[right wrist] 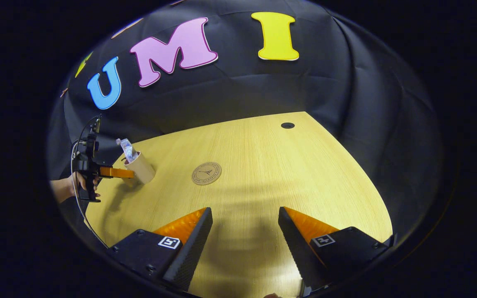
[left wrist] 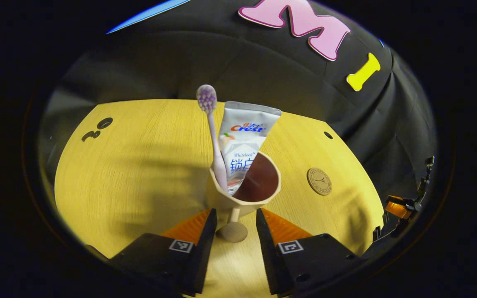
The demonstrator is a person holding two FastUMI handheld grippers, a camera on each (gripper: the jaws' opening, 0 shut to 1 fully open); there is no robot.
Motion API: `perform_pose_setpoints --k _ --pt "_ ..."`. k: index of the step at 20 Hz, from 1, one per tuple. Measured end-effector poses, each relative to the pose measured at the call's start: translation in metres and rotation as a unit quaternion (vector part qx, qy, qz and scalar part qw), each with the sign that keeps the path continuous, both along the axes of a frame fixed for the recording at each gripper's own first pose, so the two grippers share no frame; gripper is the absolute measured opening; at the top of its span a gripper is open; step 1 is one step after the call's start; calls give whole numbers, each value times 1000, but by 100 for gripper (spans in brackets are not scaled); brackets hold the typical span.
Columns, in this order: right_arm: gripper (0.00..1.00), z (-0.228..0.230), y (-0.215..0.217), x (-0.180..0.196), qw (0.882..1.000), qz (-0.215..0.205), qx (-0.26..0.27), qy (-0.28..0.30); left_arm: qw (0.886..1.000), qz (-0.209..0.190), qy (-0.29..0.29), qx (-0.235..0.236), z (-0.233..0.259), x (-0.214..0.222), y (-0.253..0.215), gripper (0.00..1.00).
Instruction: Put the toothbrush and toothpaste on the desktop into the cup, then pick up the cup and place it on the coaster on the desktop.
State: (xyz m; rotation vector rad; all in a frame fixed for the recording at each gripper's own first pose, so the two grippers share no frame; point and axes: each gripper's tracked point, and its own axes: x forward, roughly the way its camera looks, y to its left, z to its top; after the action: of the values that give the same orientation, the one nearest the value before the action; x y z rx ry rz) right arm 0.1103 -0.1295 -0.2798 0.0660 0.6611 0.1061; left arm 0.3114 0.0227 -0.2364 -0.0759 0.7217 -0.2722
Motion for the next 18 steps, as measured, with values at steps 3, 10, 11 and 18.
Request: perform_pose_setpoints --k 3,10,11,18 --pt "98 -2 -2 0 1000 0 -2 3 1000 3 11 12 -3 -1 -3 42" --pt "98 -9 -2 2 1000 -7 8 8 995 47 39 76 -2 -2 0 25" --pt "98 -10 -2 1 1000 -6 8 9 995 54 38 75 -2 -2 -1 23" --pt "98 -10 -2 -3 1000 2 3 12 994 91 25 46 4 -4 -1 15"
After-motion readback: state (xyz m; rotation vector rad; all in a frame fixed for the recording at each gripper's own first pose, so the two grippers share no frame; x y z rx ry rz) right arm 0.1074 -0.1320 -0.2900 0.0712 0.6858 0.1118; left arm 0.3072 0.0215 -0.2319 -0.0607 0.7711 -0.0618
